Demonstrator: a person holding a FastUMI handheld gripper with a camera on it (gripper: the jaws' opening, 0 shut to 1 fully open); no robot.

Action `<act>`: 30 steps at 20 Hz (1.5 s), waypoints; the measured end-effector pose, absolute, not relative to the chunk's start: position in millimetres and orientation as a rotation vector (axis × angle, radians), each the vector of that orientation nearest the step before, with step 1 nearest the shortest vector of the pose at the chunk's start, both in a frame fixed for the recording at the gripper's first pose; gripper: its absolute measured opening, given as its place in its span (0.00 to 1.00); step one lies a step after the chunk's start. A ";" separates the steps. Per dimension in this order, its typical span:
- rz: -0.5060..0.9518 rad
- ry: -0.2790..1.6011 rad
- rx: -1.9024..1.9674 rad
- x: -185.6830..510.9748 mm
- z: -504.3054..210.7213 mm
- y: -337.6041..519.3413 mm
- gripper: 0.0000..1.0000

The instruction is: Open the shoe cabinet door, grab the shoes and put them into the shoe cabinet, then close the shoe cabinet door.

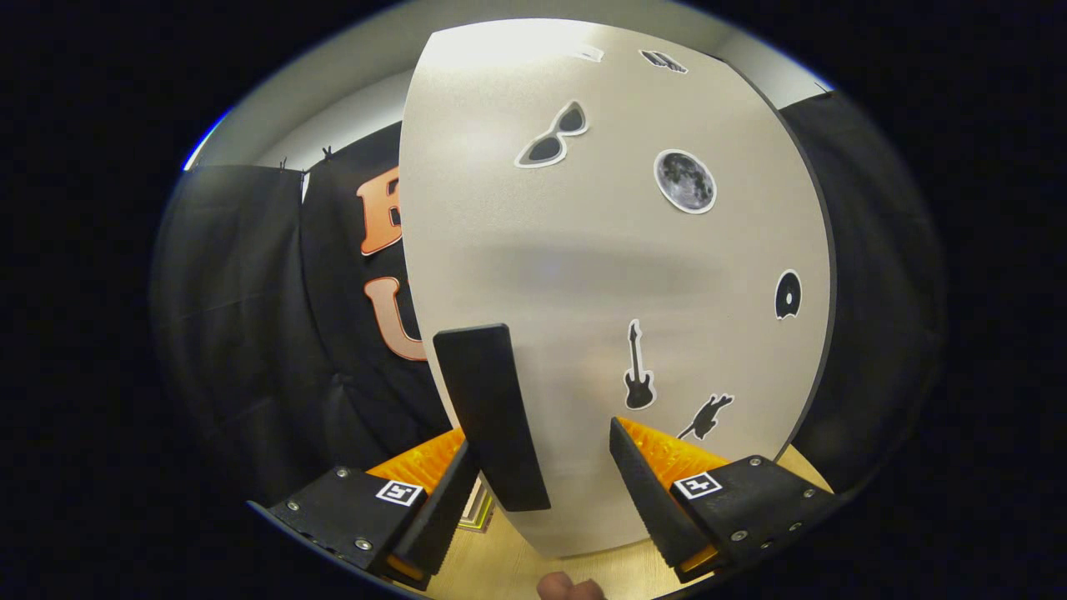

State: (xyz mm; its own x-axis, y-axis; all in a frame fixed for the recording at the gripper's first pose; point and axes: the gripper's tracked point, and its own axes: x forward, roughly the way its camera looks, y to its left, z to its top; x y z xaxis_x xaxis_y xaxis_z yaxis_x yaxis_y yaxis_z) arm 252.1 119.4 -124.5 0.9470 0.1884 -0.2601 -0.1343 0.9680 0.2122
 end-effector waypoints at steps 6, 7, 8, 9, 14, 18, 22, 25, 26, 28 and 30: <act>0.136 0.308 0.204 261.8 -125.3 121.9 0.94; 0.133 0.314 0.208 263.3 -125.5 122.2 0.94; 0.131 0.320 0.216 264.9 -125.9 122.7 0.94; 0.128 0.327 0.226 264.8 -126.8 122.2 0.94; 0.113 0.340 0.211 267.1 -129.0 124.3 0.94; 0.111 0.355 0.214 258.8 -125.7 127.6 0.94; 0.107 0.311 0.172 228.3 -106.8 115.0 0.94; 0.094 0.300 0.161 197.1 -96.3 93.2 0.94; 0.091 0.295 0.162 186.1 -92.2 85.2 0.94; 0.081 0.283 0.160 160.6 -84.1 65.4 0.94; 0.084 0.276 0.167 131.3 -78.0 47.5 0.94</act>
